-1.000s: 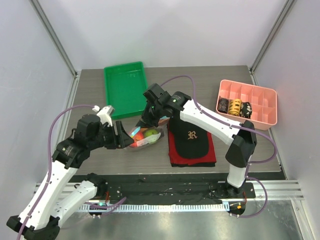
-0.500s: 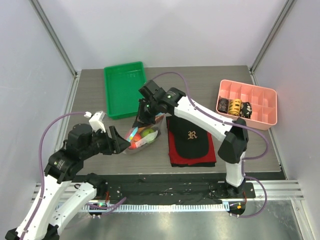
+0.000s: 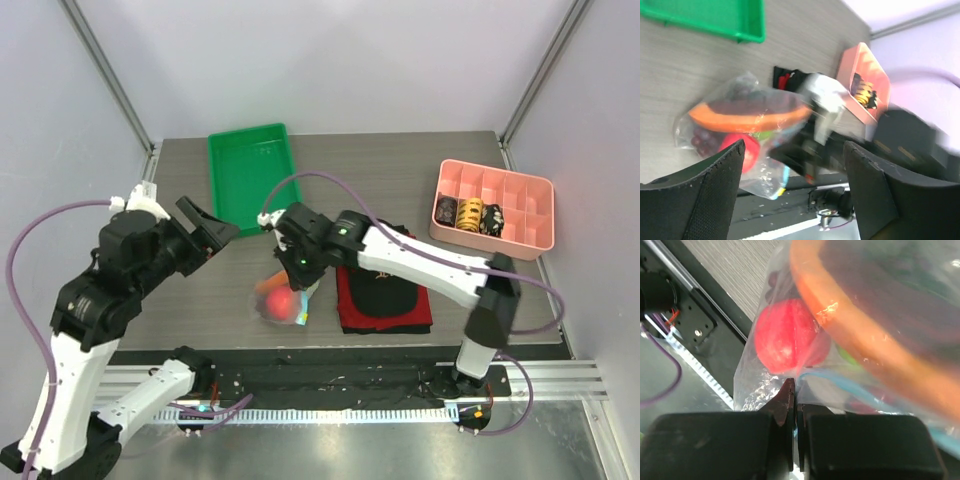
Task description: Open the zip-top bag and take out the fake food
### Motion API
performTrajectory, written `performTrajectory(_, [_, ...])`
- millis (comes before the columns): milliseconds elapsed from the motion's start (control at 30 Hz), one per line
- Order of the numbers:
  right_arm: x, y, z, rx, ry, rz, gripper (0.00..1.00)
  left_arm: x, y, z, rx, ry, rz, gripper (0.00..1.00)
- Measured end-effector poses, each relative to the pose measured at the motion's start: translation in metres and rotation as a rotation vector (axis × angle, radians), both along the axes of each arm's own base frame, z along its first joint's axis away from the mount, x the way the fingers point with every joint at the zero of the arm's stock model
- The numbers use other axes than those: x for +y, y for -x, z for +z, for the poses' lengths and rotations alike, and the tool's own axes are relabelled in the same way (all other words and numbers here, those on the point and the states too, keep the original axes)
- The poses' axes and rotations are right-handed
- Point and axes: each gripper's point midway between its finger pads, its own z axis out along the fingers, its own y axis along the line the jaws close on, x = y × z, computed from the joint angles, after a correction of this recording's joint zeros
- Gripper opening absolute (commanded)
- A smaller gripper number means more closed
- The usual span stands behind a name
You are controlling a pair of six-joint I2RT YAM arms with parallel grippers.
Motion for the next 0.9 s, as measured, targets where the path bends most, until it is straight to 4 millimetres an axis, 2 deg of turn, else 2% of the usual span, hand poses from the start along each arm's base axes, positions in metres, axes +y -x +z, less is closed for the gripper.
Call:
performTrajectory(167, [-0.026, 0.003, 0.038, -0.134, -0.142, 0.075, 0.06, -0.015, -0.015, -0.034, 0.124, 0.049, 0.021, 0.81])
performTrajectory(300, [-0.032, 0.009, 0.057, -0.187, -0.231, 0.118, 0.08, -0.043, -0.025, -0.067, 0.216, 0.133, -0.069, 0.82])
performTrajectory(433, [-0.040, 0.020, 0.037, -0.161, -0.240, 0.141, 0.08, -0.084, -0.043, -0.086, 0.295, 0.221, -0.246, 0.90])
performTrajectory(567, [-0.048, 0.028, 0.012, -0.103, -0.229, 0.155, 0.08, -0.113, -0.057, -0.110, 0.370, 0.243, -0.391, 0.93])
performTrajectory(767, [-0.045, 0.031, 0.023, -0.111, -0.297, 0.173, 0.10, -0.133, -0.056, -0.128, 0.433, 0.264, -0.550, 0.93])
performTrajectory(900, [-0.045, 0.032, 0.029, -0.116, -0.319, 0.180, 0.11, -0.151, -0.051, -0.133, 0.443, 0.280, -0.662, 0.96])
